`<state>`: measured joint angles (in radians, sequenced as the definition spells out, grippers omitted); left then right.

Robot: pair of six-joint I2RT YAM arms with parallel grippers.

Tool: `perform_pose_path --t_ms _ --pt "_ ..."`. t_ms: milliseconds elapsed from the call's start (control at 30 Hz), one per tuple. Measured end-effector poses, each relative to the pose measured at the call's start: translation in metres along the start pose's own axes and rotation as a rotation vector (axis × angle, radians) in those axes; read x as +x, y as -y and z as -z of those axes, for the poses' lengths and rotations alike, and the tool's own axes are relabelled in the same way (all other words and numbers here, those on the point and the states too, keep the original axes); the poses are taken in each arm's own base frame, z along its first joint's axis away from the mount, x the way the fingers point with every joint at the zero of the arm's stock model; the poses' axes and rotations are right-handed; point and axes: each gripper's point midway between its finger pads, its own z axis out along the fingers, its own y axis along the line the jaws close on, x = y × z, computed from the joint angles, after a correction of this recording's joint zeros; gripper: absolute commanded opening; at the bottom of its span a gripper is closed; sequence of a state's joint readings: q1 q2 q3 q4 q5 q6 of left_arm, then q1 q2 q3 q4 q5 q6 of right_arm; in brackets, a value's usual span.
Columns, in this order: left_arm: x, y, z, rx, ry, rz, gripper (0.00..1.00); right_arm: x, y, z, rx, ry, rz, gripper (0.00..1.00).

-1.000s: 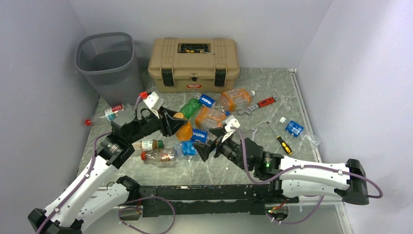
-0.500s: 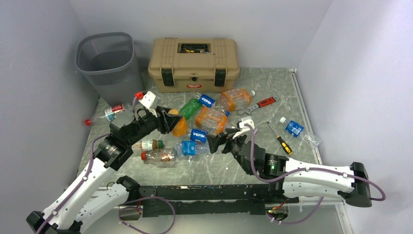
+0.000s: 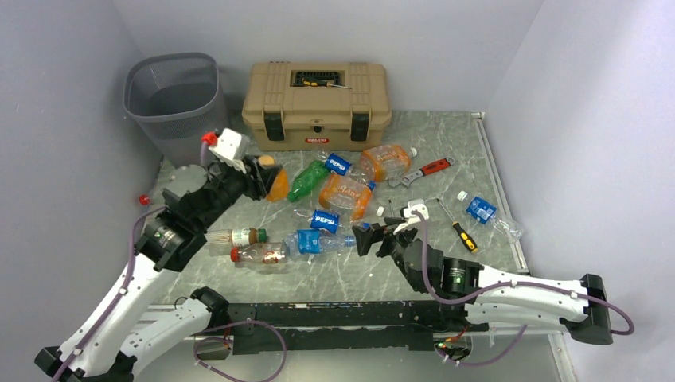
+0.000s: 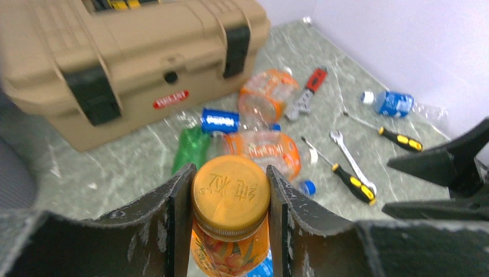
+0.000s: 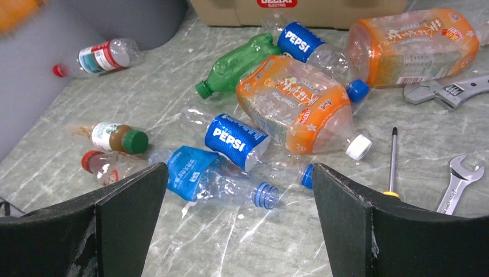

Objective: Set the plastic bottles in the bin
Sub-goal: Place the plastic bottle in the trash bin.

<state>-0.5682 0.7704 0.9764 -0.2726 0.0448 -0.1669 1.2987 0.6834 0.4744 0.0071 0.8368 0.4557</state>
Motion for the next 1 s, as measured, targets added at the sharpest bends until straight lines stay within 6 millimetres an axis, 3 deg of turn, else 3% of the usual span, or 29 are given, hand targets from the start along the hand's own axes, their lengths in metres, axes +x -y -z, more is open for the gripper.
perform_pose_path --t_ms 133,267,633,767,1000 --pt "-0.064 -0.012 0.007 -0.098 0.110 -0.047 0.00 -0.004 0.005 0.003 0.010 0.016 -0.022 1.00" --pt "-0.102 -0.028 0.008 -0.206 0.179 -0.075 0.00 -0.002 0.013 0.009 0.017 0.004 -0.045 1.00" --pt "-0.143 -0.082 -0.009 -0.507 0.199 -0.217 0.00 0.007 0.022 0.024 -0.022 -0.019 -0.119 0.98" --pt "-0.177 -0.118 -0.003 -0.656 0.250 -0.222 0.00 0.009 0.021 0.025 -0.035 -0.026 -0.127 0.98" --pt "-0.212 -0.225 0.021 -0.886 0.367 -0.115 0.00 0.018 0.013 0.026 -0.081 -0.055 -0.117 0.97"
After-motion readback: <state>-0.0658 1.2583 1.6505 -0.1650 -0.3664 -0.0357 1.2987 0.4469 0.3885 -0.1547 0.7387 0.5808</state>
